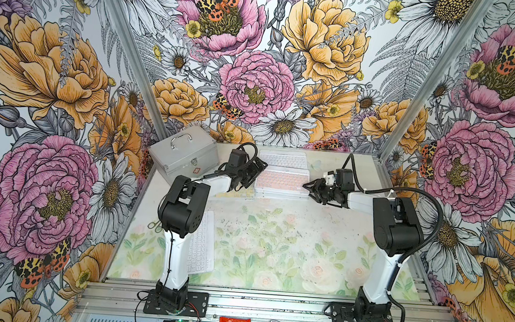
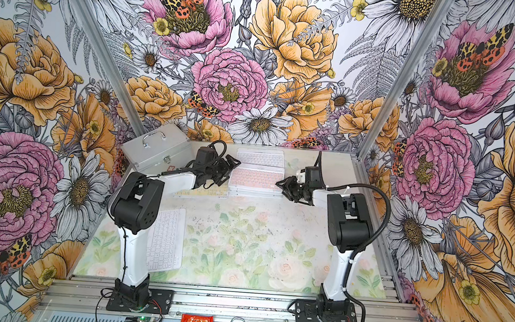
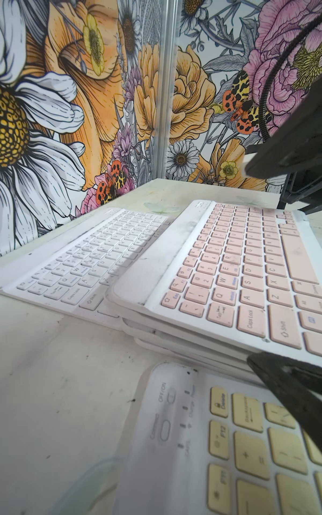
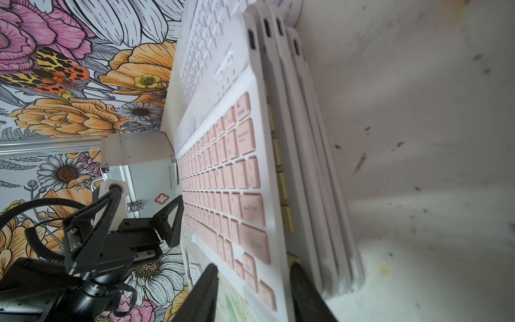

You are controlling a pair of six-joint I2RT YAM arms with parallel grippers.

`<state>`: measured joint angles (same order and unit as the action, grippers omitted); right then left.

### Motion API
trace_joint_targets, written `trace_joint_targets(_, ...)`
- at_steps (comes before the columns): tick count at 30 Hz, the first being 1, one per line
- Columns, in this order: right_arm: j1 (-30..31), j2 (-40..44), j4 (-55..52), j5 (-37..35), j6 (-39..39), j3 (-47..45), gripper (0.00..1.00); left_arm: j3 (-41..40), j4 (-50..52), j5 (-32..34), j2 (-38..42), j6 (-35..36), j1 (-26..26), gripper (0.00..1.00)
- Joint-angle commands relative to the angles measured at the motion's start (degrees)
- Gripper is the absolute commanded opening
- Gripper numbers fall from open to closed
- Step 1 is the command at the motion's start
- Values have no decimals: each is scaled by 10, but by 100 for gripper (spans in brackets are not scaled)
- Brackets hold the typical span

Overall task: Stack the numeric keypads
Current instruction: Place the numeric keypad at the numeric keypad.

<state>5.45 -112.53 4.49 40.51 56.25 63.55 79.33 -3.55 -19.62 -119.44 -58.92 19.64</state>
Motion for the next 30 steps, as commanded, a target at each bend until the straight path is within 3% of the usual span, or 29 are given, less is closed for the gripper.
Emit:
trace_joint_targets(1, 3, 13, 2, -5, -6, 16, 44, 17, 15, -22, -11, 18, -1, 99)
trace_joint_targets(22, 3, 5, -132, -9, -73, 72, 51, 6, 18, -20, 2, 20, -6, 99)
trace_joint_targets(30, 3, 14, -188, -40, -110, 85, 52, 3, 18, -23, 2, 19, -5, 99)
